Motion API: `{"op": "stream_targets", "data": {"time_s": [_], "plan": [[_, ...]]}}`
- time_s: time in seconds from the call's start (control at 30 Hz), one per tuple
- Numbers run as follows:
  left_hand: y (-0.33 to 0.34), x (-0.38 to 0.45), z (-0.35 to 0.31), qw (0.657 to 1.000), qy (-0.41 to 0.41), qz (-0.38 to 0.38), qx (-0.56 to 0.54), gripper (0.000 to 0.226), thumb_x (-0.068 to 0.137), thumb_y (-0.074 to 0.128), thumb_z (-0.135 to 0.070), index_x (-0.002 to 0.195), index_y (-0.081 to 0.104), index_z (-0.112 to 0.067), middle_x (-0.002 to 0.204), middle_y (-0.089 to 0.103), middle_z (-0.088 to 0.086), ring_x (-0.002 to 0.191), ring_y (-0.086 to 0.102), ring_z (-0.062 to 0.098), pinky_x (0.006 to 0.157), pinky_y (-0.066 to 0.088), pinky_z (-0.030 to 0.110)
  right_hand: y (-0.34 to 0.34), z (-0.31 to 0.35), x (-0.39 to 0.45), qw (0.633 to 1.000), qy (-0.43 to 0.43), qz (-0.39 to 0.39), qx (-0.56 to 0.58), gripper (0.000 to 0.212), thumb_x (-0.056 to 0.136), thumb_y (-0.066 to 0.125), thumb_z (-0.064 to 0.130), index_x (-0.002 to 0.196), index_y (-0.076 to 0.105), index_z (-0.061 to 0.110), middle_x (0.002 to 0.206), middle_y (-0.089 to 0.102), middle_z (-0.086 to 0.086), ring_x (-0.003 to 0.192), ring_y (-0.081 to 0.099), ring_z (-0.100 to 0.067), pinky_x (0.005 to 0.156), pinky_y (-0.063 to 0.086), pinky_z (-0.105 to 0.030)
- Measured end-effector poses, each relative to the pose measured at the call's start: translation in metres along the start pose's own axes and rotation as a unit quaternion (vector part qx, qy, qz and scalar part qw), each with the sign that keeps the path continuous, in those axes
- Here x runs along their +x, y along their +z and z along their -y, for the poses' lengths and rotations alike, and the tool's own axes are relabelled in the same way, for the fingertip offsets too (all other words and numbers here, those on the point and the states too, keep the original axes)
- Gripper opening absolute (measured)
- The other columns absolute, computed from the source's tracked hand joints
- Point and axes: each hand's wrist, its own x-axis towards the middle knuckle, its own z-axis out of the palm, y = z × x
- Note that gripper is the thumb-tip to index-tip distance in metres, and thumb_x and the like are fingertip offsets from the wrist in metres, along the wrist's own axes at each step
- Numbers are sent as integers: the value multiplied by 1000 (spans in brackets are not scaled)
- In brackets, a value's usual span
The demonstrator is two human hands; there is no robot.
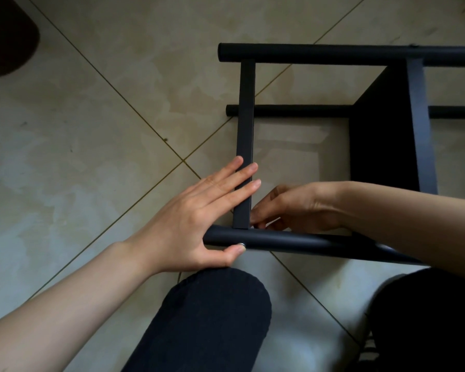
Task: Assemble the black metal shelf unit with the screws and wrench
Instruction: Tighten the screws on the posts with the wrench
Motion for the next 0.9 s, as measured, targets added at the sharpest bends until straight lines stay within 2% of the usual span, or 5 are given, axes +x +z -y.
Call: {"op": "stream_targets", "data": {"time_s": [0.2,0.33,0.6,0.7,0.9], "plan": [[0,0,0,1000,1,-2,-1,83,84,66,-43,153,35,-8,165,23,5,155,12,19,123,21,31,4,-1,3,1000,3,-15,13,10,92,62,16,89,70,9,77,69,-1,69,66,-12,66,51,-26],[1,-1,1,1000,4,-4,0,82,85,66,-43,153,35,-9,165,24,5,155,13,20,123,23,33,3,-4,5,999,-15,-13,33,22,93,60,13,110,66,1,88,67,-7,83,65,-18,83,51,-31],[1,-1,1,1000,3,-7,0,83,84,66,-43,153,35,-9,165,24,5,155,14,20,122,25,34,6,-5,11,999,-5,-34,-10,20,88,65,18,68,68,16,67,66,1,67,63,-13,67,50,-27],[1,-1,0,1000,0,-6,-4,83,84,66,-43,153,35,-9,165,24,4,155,13,20,121,28,38,6,-3,7,1000,-8,-14,1,16,91,62,23,82,70,12,75,68,1,70,65,-10,62,52,-21],[1,-1,0,1000,0,-7,-9,82,84,66,-42,152,36,-8,165,25,5,155,14,20,122,26,35,5,-3,6,1000,-6,2,29,18,91,58,13,105,64,5,97,63,-11,94,59,-24,88,46,-34]]}}
